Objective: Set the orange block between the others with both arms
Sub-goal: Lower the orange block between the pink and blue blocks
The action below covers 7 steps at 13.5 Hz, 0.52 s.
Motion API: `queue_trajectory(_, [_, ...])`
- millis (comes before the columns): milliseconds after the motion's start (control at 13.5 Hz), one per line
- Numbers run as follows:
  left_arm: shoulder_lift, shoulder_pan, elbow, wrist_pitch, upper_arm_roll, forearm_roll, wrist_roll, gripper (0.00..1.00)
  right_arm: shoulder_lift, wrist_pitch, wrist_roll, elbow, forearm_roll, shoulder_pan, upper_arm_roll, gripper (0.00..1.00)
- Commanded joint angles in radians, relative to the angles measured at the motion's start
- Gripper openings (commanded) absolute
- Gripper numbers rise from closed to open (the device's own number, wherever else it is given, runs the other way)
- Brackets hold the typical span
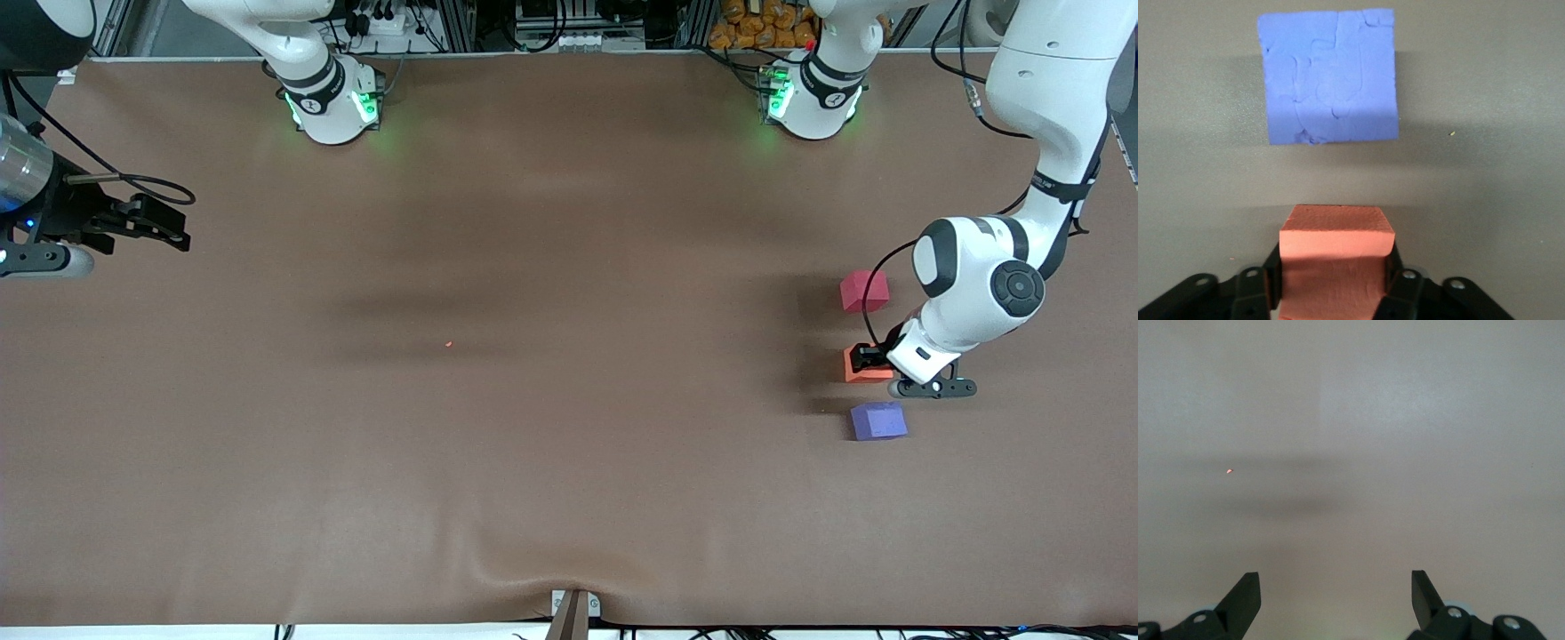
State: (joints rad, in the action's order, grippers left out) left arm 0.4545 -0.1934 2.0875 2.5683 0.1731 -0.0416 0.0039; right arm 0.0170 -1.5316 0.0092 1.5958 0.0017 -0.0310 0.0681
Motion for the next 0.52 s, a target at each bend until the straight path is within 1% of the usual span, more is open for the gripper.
queue_trajectory(0, [-0.014,-0.017,0.011,0.015,0.012,0.02,0.015,1.0,-0.003,-0.007,-0.009,0.003,0.006,-0.001,-0.001,1.0])
queue_trajectory(222, [-0.06,-0.011,0.006,-0.009,0.014,0.02,-0.018,1.0,-0.003,-0.01,-0.009,0.003,0.006,-0.001,-0.001,1.0])
queue_trajectory(296, [-0.081,-0.008,-0.003,-0.052,0.016,0.02,-0.025,1.0,-0.003,-0.016,-0.009,0.003,0.006,-0.001,-0.001,1.0])
queue_trajectory(443, [-0.143,-0.009,-0.035,-0.159,0.044,0.02,-0.03,1.0,-0.003,-0.016,-0.009,0.003,0.006,-0.003,-0.001,1.0])
